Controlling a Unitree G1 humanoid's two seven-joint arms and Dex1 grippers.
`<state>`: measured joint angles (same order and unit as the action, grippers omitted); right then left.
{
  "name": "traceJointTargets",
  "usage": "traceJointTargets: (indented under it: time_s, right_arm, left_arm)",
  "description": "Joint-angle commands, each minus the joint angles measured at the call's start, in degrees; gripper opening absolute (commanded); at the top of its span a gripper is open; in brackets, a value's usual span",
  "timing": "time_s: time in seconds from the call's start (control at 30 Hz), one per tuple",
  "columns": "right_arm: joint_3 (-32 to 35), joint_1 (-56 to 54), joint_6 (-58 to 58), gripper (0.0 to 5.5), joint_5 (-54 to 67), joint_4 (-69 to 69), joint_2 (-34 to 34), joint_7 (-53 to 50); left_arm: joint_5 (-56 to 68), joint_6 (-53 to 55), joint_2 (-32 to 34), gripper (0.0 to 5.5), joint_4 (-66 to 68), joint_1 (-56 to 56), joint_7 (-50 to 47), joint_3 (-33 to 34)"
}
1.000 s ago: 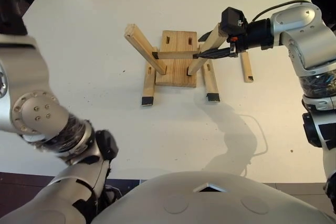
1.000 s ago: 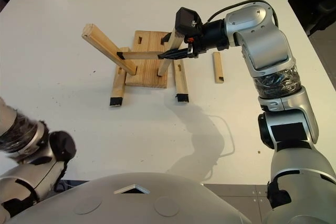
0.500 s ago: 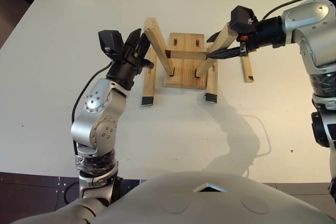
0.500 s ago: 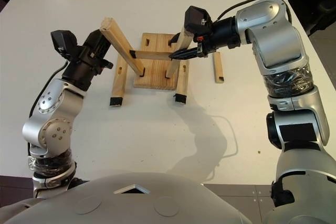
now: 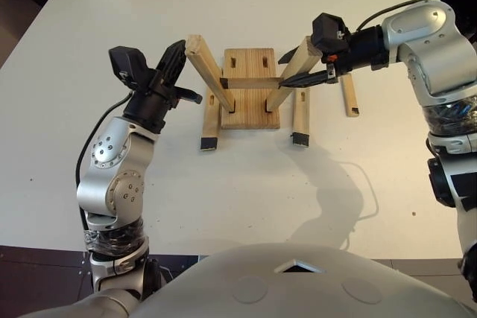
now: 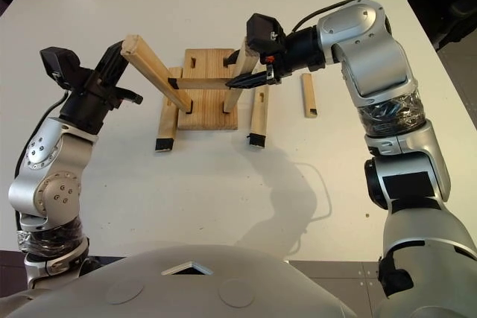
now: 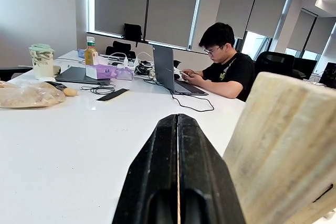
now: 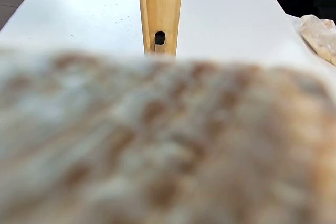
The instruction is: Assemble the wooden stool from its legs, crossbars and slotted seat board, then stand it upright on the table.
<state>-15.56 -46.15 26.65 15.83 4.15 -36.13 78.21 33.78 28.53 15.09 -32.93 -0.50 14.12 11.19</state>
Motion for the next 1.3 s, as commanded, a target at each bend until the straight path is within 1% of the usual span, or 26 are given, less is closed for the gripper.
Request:
traceJointTargets:
  time_s: [0.03,0.2,0.27,0.33,0.4,0.43,0.47,0.5,0.53,0.57,0.6,0.7,0.73,0.77,0.8,0.87,0.93,1.0,1.07,1.13,1.23,1.3]
  right_arm:
    - [5.07,0.88,-0.07,2.87,4.53,-2.51,-0.54,0.34]
    - [9.48,1.29,2.22,3.63,8.21,-5.02,0.14,-3.15]
    - [13.59,1.81,4.00,3.90,11.79,-6.61,-0.47,-4.47]
    - [21.07,2.65,8.23,4.24,17.23,-7.95,-1.20,-8.45]
    - [29.22,5.01,10.69,4.24,20.79,-8.12,-1.46,-14.76]
    - [32.35,6.38,10.84,4.24,20.67,-7.86,-0.92,-19.12]
    - [34.42,7.77,10.59,4.24,19.13,-7.58,-0.06,-24.26]
    - [35.04,9.60,9.82,4.06,15.34,-7.28,1.24,-31.03]
    - [32.77,13.92,6.60,3.99,7.75,-8.22,2.46,-38.82]
    - [30.05,18.36,4.18,3.81,1.78,-10.57,4.06,-44.93]
    - [28.36,22.49,4.45,3.70,-1.22,-14.48,6.90,-50.33]
    - [20.94,33.73,10.47,3.17,-4.73,-30.62,21.46,-66.76]
    - [17.31,36.17,11.29,3.06,-6.13,-34.32,25.92,-71.27]
    - [14.23,37.33,11.67,2.92,-7.55,-36.54,28.91,-74.32]
    - [11.55,37.76,12.01,2.73,-8.59,-38.08,30.86,-76.16]
    - [5.25,38.37,11.82,2.48,-11.34,-40.22,30.99,-76.24]
    - [-0.32,40.12,12.10,2.15,-13.54,-41.32,30.56,-75.74]
    - [-3.68,41.57,12.60,1.83,-15.91,-41.88,30.59,-76.47]
    - [-5.02,42.23,12.83,1.43,-17.81,-41.50,30.83,-77.34]
    - [-4.58,43.01,13.04,1.14,-19.09,-40.56,31.05,-78.22]
    - [0.54,44.35,13.45,0.65,-22.28,-39.43,29.73,-81.01]
    - [6.40,44.45,13.36,0.26,-24.00,-40.91,28.75,-82.96]
  left_arm:
    - [-0.87,-0.02,0.81,0.00,2.81,1.49,0.57,0.33]
    - [-0.89,-0.03,1.12,0.00,4.72,0.47,0.33,0.88]
    - [-1.72,-0.47,1.30,0.00,5.48,0.13,-0.17,1.16]
    - [-2.67,-1.30,0.92,0.00,6.67,-0.31,-2.69,3.52]
    - [-2.05,-1.90,0.03,0.00,6.79,-0.39,-5.35,7.05]
    - [-1.53,-2.03,-0.29,0.00,5.98,-0.26,-6.19,8.25]
    - [-0.87,-1.96,-0.64,0.00,4.67,-0.10,-6.90,9.04]
    - [0.04,-1.65,-1.14,0.00,2.82,0.10,-7.82,9.57]
    - [0.89,-1.10,-1.91,0.00,-0.05,0.46,-8.92,9.14]
    - [0.74,-0.83,-2.43,0.00,-2.26,1.01,-9.62,8.11]
    - [-0.02,-0.62,-3.00,0.00,-3.97,1.46,-10.29,6.48]
    - [-5.07,-0.63,-8.81,0.00,-5.29,1.89,-14.60,-3.11]
    - [-8.40,-1.59,-10.38,0.00,-4.48,2.68,-15.72,-7.74]
    - [-11.00,-2.59,-11.62,0.00,-4.00,3.35,-16.73,-10.97]
    - [-12.03,-3.03,-12.94,0.00,-3.90,3.66,-17.59,-12.91]
    - [-13.30,-2.76,-14.02,0.00,-3.65,3.32,-17.66,-16.39]
    - [-15.81,-2.19,-13.66,0.00,-2.37,3.40,-16.63,-20.95]
    - [-18.13,-2.15,-13.76,0.00,-1.19,4.04,-16.57,-23.41]
    - [-19.87,-2.21,-14.27,0.00,-0.35,4.24,-17.35,-23.67]
    - [-21.31,-2.28,-14.33,0.00,-0.16,4.23,-18.02,-22.70]
    - [-23.28,-2.53,-14.31,0.00,-1.49,4.49,-20.16,-18.51]
    - [-24.90,-2.89,-14.33,0.00,-3.52,4.04,-23.48,-12.81]
